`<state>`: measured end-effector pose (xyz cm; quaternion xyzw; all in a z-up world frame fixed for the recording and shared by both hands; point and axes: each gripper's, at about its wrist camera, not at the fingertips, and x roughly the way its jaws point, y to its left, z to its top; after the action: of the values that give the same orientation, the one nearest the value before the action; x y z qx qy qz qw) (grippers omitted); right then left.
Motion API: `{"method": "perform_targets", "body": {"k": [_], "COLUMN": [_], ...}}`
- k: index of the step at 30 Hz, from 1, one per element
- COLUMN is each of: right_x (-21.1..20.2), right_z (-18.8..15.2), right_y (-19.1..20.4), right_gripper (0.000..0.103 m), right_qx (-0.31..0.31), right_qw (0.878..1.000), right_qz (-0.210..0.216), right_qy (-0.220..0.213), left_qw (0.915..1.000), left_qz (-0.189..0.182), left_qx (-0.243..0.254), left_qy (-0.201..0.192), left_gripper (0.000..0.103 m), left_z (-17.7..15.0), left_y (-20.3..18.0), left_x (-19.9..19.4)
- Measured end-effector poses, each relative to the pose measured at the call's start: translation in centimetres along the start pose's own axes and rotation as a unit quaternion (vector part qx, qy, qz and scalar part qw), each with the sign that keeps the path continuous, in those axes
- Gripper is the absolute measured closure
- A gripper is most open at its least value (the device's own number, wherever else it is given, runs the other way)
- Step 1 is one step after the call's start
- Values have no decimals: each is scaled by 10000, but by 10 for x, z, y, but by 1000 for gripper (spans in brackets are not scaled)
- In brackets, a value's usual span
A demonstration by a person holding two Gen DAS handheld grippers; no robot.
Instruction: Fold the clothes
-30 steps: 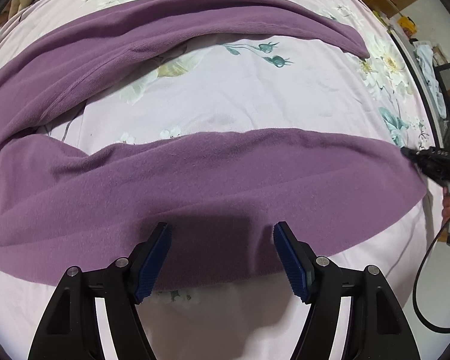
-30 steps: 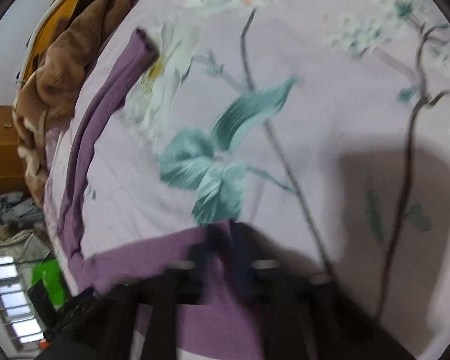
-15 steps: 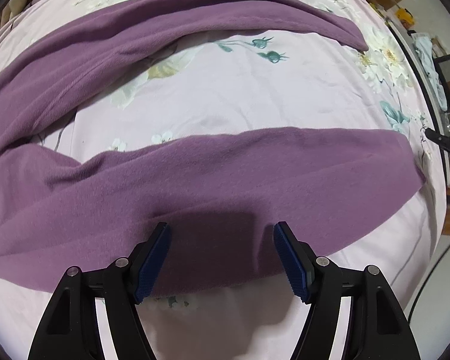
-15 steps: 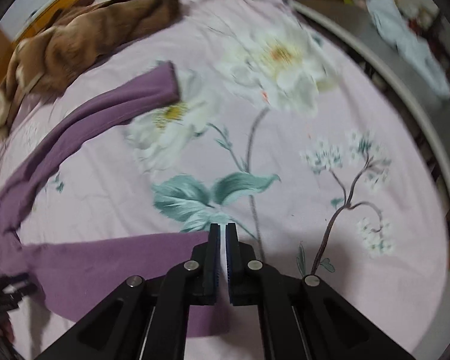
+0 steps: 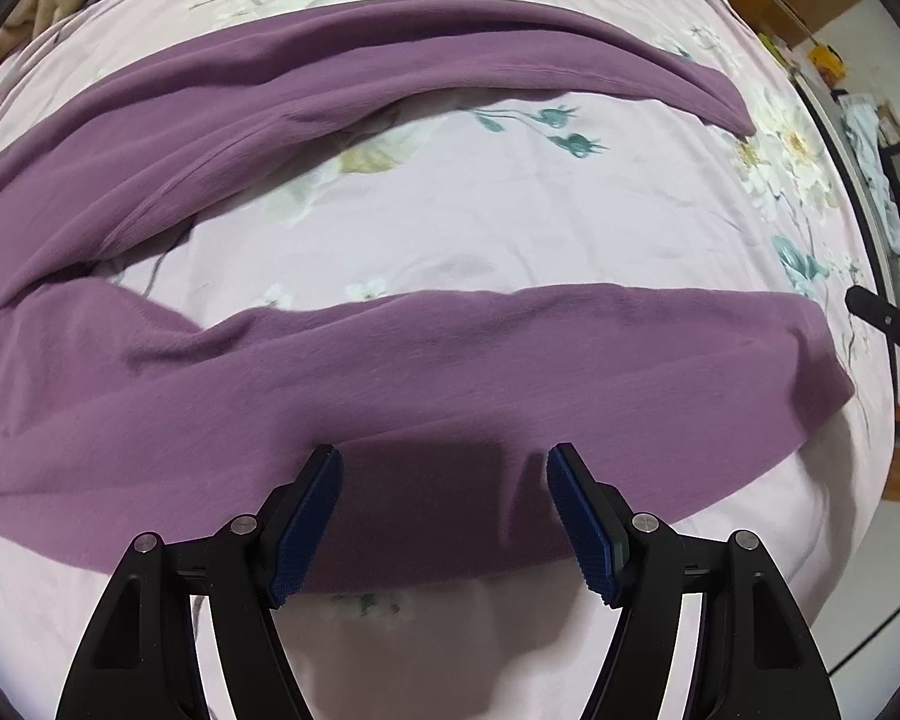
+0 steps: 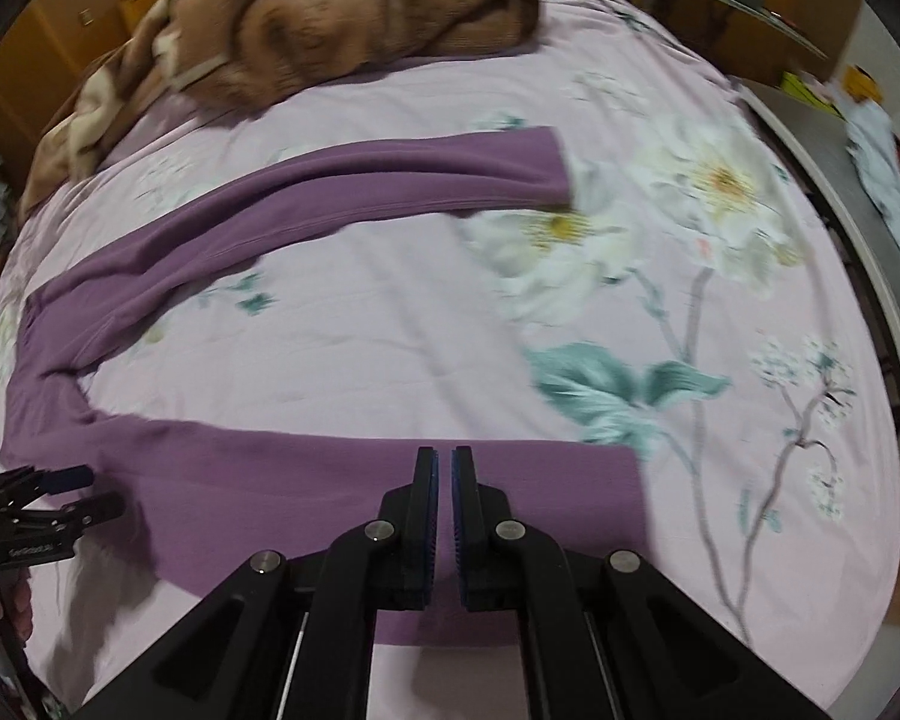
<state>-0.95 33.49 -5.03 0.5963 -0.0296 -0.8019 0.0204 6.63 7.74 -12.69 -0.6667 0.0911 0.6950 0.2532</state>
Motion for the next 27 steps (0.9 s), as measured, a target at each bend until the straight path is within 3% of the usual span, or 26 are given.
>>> {"method": "perform_targets", "body": {"k": [17, 27], "right_x": [15, 36], "right_z": [-12, -54], "right_y": [123, 213], "right_gripper": [95, 94], "right_qx": [-927, -1791], "right_qw": [9939, 9757], "right_qz": [474, 931], "right_qy": [351, 855], "left_qw": [9975, 9931], "left_qz": [102, 498], "left_qx": [-677, -1056], "left_qy": [-158, -106], "left_gripper": [27, 27], "left_z": [-45, -76], "left_y": [101, 169], "left_x": [-25, -35]}}
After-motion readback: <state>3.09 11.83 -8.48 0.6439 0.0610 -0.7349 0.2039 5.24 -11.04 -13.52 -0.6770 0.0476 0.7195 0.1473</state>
